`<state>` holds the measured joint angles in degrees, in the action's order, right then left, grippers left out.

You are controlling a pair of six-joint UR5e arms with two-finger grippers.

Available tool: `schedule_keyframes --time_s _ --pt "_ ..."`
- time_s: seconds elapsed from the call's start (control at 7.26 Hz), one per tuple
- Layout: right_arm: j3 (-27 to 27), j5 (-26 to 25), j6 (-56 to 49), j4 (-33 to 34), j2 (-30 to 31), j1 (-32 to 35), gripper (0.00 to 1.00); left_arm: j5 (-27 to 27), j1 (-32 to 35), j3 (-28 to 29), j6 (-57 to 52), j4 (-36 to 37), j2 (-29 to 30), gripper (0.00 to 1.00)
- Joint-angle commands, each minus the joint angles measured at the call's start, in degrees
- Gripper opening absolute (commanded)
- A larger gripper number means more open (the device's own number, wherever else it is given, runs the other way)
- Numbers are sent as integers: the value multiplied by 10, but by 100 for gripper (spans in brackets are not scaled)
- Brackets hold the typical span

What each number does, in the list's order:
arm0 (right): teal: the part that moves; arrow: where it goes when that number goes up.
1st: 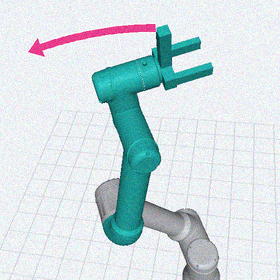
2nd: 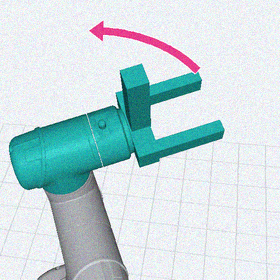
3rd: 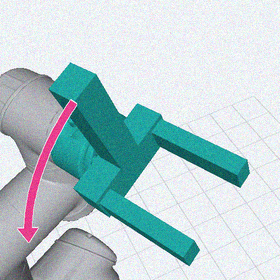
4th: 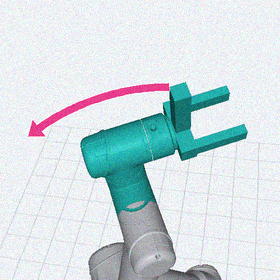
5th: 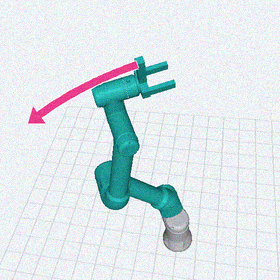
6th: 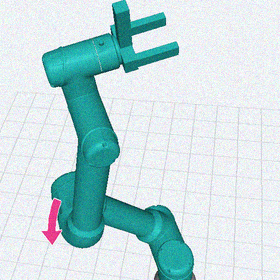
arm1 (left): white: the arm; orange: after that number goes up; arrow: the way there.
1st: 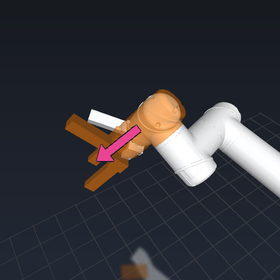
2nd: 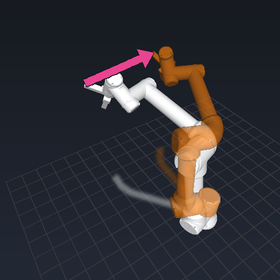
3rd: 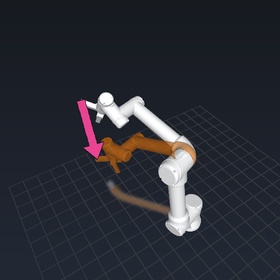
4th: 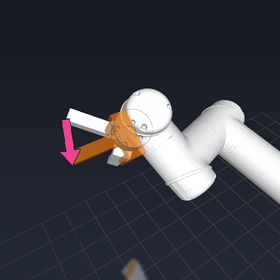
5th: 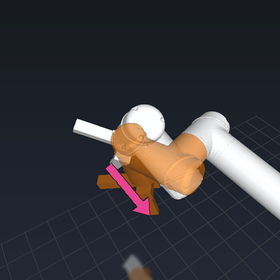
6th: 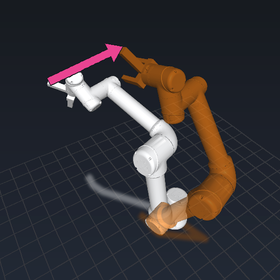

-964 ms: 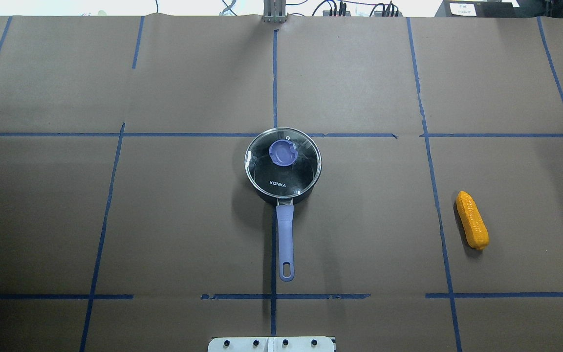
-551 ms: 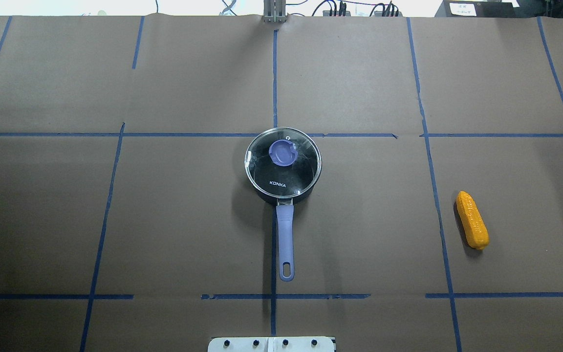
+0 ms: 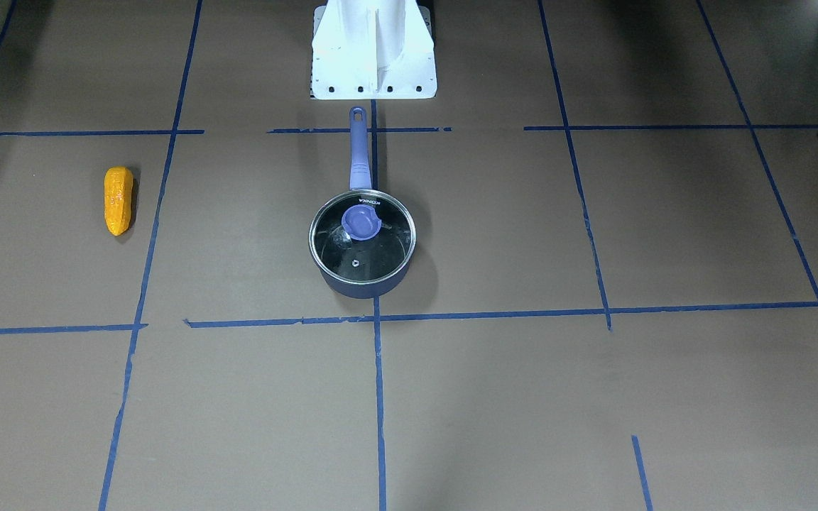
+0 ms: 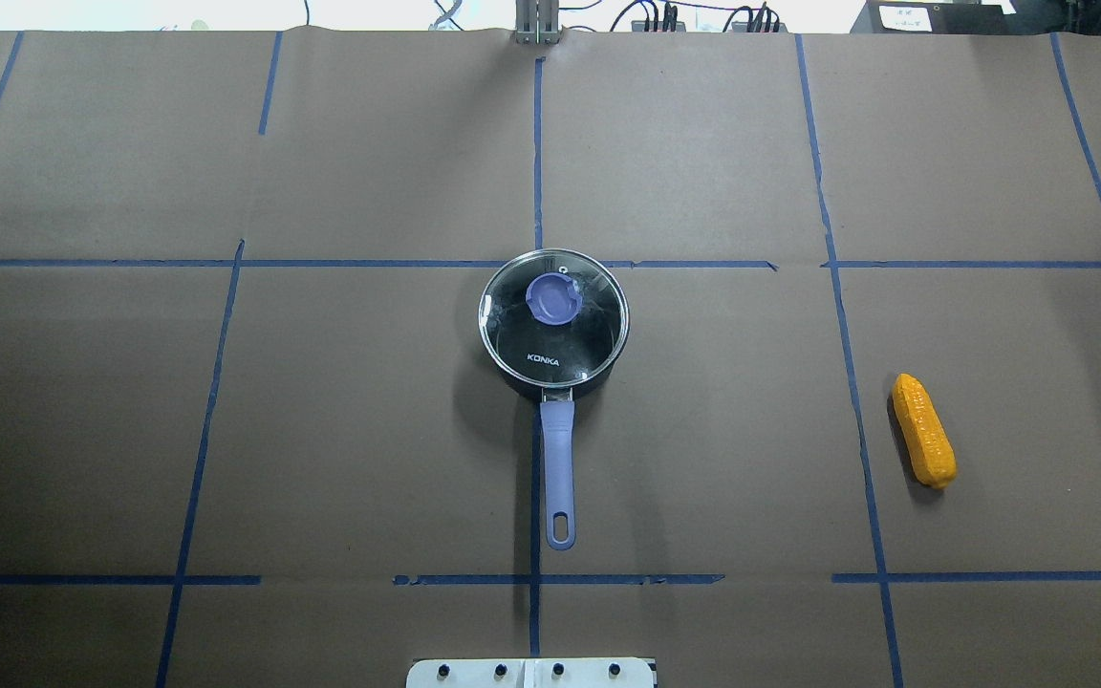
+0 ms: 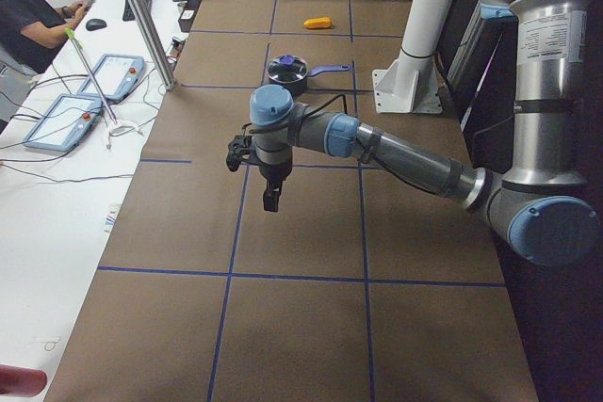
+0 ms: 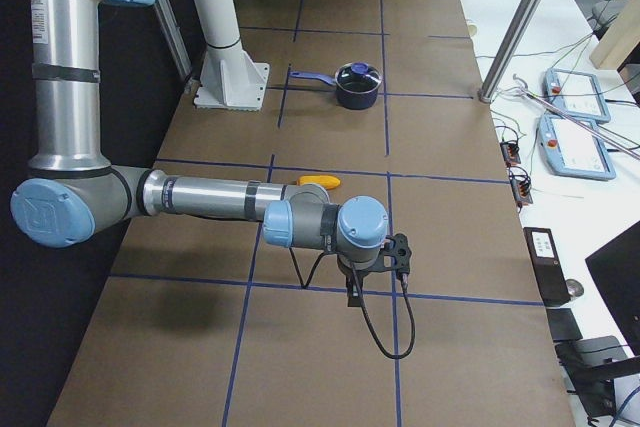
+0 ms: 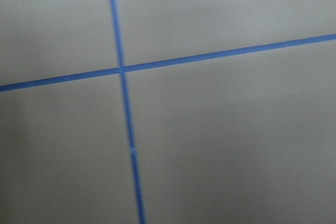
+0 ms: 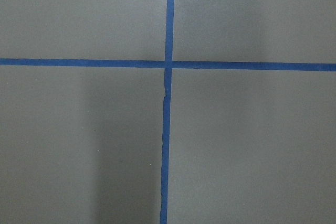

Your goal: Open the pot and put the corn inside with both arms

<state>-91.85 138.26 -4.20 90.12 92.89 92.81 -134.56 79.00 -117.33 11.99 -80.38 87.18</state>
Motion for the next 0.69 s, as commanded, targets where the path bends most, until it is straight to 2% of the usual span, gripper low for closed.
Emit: schedule_keyframes --time_s 0.0,0.14,0.28,0.55 --pt "-2 1 1 0 -3 -3 100 2 -86 -47 150 4 44 100" --pt "-2 0 1 0 -3 -4 100 18 -120 -52 213 6 75 100" --pt "-2 1 1 0 -3 -4 100 49 -176 -54 291 40 137 100" --pt "-2 0 2 -1 -5 -10 100 102 -285 -45 387 148 286 100"
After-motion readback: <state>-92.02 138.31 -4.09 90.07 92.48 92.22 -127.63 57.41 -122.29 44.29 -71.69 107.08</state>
